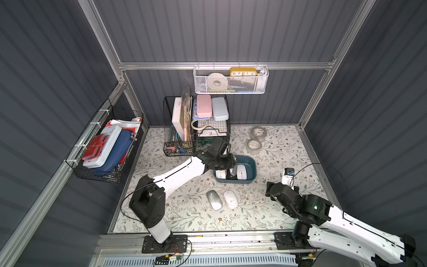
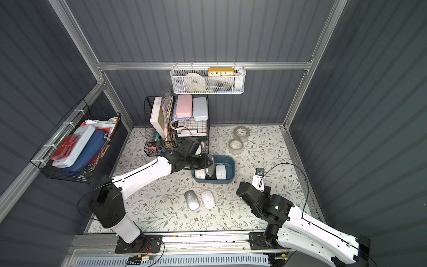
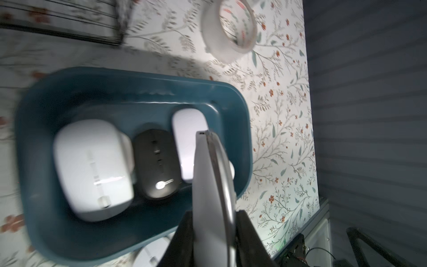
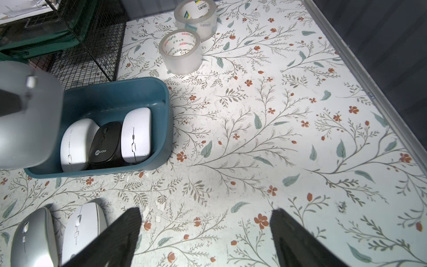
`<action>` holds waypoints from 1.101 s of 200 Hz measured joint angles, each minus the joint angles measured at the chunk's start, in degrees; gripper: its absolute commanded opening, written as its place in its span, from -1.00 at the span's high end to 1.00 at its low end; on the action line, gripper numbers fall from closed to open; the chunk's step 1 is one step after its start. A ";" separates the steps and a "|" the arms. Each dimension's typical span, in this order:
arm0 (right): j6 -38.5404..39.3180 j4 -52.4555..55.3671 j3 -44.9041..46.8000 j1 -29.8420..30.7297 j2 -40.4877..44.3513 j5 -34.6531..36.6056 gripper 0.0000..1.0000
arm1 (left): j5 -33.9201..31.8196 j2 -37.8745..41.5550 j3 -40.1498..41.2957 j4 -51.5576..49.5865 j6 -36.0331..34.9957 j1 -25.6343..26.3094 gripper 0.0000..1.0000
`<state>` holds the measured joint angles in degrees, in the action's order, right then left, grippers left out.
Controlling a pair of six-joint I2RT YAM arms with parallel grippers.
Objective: Take out the mouse from the storage box
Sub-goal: Place the mouse at the center of the board.
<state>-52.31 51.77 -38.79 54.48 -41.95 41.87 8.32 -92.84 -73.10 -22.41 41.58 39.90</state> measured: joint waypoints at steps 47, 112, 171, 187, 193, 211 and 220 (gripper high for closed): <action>0.04 -0.83 -0.02 -0.20 -1.90 -0.61 -0.85 | 2.91 11.91 9.31 0.39 1.25 -9.86 0.47; 0.66 -3.26 -1.90 -0.20 -6.19 -2.95 -0.84 | 10.27 18.32 23.89 1.03 1.42 -21.79 0.44; 0.87 -4.39 -3.13 -0.20 -8.90 -4.55 -0.82 | 18.91 11.43 30.64 10.73 1.18 -27.15 0.50; 0.87 -4.52 -3.13 -0.20 -9.11 -5.05 -0.82 | 19.93 9.40 31.43 13.68 1.14 -27.15 0.49; 0.85 -4.55 -3.13 -0.20 -9.14 -5.22 -0.82 | 20.37 8.57 31.61 14.91 1.14 -27.17 0.48; 0.87 -4.61 -3.23 -0.20 -9.42 -5.51 -0.82 | 21.94 5.97 31.69 18.82 1.18 -27.32 0.51; 0.87 -4.70 -3.23 -0.20 -9.62 -5.55 -0.82 | 22.82 4.46 31.69 20.87 1.20 -27.43 0.51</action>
<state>-51.44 47.07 -42.02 54.28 -51.57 36.32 31.14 -88.38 -41.41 -1.54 42.78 12.47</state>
